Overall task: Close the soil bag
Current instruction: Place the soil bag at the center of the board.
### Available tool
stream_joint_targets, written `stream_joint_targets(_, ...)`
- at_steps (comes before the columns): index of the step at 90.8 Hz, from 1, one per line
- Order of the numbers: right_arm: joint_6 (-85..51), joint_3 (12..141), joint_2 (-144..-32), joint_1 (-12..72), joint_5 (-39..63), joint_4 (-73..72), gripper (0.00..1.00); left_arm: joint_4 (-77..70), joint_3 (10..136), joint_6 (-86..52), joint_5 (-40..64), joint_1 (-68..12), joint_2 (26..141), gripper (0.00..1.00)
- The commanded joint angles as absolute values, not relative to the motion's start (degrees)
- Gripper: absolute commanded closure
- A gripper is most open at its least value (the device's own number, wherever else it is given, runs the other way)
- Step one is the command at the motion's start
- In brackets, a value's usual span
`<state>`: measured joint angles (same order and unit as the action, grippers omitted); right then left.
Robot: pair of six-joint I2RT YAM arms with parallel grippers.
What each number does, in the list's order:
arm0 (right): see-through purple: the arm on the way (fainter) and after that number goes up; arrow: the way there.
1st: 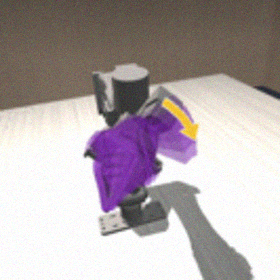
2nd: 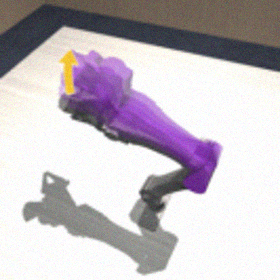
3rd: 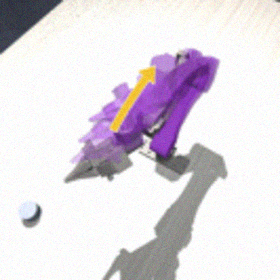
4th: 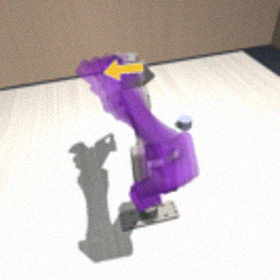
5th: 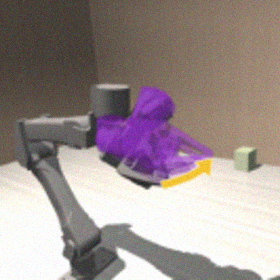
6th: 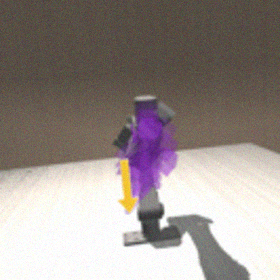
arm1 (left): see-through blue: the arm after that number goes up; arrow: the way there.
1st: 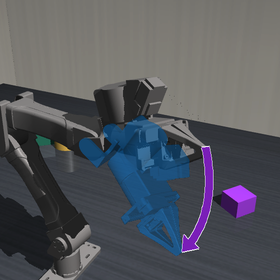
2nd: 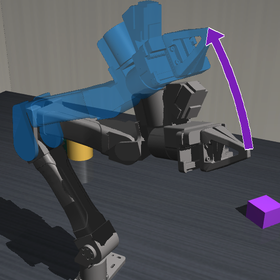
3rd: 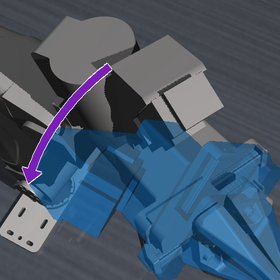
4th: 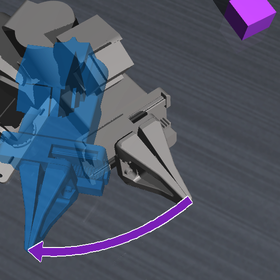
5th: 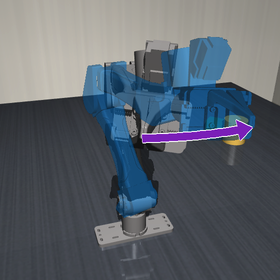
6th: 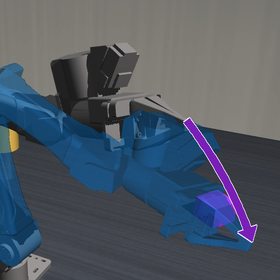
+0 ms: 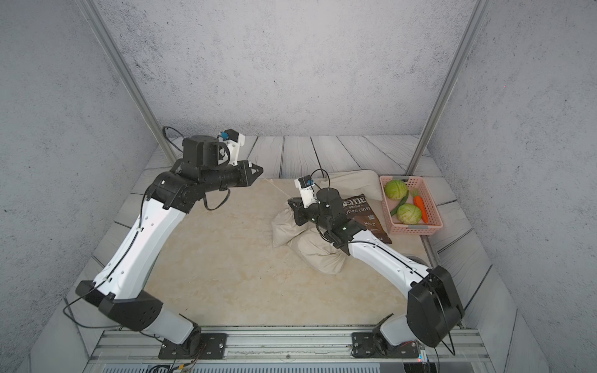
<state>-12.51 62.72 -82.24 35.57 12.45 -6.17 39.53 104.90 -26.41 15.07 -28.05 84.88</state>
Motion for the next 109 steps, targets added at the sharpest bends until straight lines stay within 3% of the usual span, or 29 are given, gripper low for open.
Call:
stream_joint_targets(1,-13.81,57.20,-82.85,33.49,11.10,13.46,0.89,17.66,91.77,-30.07,8.20,-25.57,77.24,1.00)
stream_joint_targets(12,-13.22,54.50,-80.44,33.50,14.67,14.70,0.87,11.55,76.84,-34.19,9.92,-25.85,78.23,1.00)
stream_joint_targets(24,-11.05,54.24,-78.26,33.46,17.41,18.17,0.83,11.67,72.99,-33.80,12.41,-28.08,85.23,1.00)
stream_joint_targets(48,-4.52,64.61,-76.17,32.16,12.15,27.56,0.48,7.20,70.89,-32.12,8.55,-33.38,102.29,1.00)
stream_joint_targets(54,-3.82,67.35,-77.33,30.89,7.63,27.30,0.37,6.00,70.15,-32.02,7.67,-33.65,104.92,1.00)
stream_joint_targets(60,-4.01,70.36,-80.33,29.24,0.38,25.99,0.31,5.76,69.48,-31.41,6.47,-33.58,106.51,1.00)
stream_joint_targets(74,-2.86,82.48,-94.01,24.13,-11.91,27.76,0.26,7.63,68.39,-28.38,0.43,-33.50,105.99,0.83)
stream_joint_targets(98,2.41,102.30,-117.08,18.51,-14.84,27.91,0.14,6.88,64.67,-25.52,-8.76,-32.78,93.38,0.18)
stream_joint_targets(109,5.93,111.87,-126.33,17.69,-14.27,30.93,0.09,5.34,62.06,-26.79,-10.48,-30.47,86.29,0.03)
